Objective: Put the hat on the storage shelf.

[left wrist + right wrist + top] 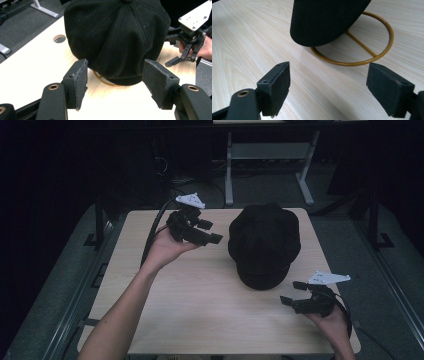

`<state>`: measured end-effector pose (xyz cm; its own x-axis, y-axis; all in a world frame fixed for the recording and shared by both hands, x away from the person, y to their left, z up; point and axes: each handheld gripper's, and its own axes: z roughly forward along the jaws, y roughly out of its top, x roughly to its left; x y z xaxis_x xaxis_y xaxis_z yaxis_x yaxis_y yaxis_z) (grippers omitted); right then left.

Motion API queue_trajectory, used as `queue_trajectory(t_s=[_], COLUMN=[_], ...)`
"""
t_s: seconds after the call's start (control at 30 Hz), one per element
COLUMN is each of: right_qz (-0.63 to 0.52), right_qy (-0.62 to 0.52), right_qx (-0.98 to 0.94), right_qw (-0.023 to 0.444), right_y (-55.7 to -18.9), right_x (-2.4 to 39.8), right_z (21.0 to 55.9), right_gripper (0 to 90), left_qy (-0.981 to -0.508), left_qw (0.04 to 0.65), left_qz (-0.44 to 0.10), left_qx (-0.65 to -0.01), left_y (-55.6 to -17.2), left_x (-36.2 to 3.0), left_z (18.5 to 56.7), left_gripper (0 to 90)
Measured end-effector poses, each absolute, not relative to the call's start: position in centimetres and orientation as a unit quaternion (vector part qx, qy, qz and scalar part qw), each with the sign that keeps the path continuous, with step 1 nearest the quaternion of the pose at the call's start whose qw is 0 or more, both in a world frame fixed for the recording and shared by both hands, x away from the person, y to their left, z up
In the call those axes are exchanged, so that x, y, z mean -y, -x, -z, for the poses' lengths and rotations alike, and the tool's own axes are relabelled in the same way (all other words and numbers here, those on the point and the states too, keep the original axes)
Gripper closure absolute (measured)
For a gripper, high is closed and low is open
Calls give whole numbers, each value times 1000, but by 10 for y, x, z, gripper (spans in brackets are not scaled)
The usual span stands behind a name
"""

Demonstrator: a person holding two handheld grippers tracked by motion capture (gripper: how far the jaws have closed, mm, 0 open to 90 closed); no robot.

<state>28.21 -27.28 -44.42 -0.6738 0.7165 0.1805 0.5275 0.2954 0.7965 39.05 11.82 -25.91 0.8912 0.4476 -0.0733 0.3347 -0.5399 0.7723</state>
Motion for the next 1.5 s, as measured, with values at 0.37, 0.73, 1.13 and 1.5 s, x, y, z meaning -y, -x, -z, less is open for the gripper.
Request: queue_trajectory(t_s=[0.37,0.73,1.13,1.5], right_qz=[-445,-444,-444,-439], right_qy=[-390,-391,-388,-385], right_qx=[-799,-799,-800,-805], right_qw=[107,106,107,106], right_y=[-282,-281,-281,-282], right_x=[271,270,270,267], right_z=[444,443,442,443], right_gripper=[189,188,189,190], left_qy=[-870,-863,-854,-845], left_qw=[425,431,438,445], left_qz=[-56,-69,-78,-83], left_qx=[-242,-255,-270,-286], left_y=[-383,-369,-355,-340], left_x=[-136,-153,-171,-190], left_z=[280,300,322,346], left_gripper=[351,312,295,278])
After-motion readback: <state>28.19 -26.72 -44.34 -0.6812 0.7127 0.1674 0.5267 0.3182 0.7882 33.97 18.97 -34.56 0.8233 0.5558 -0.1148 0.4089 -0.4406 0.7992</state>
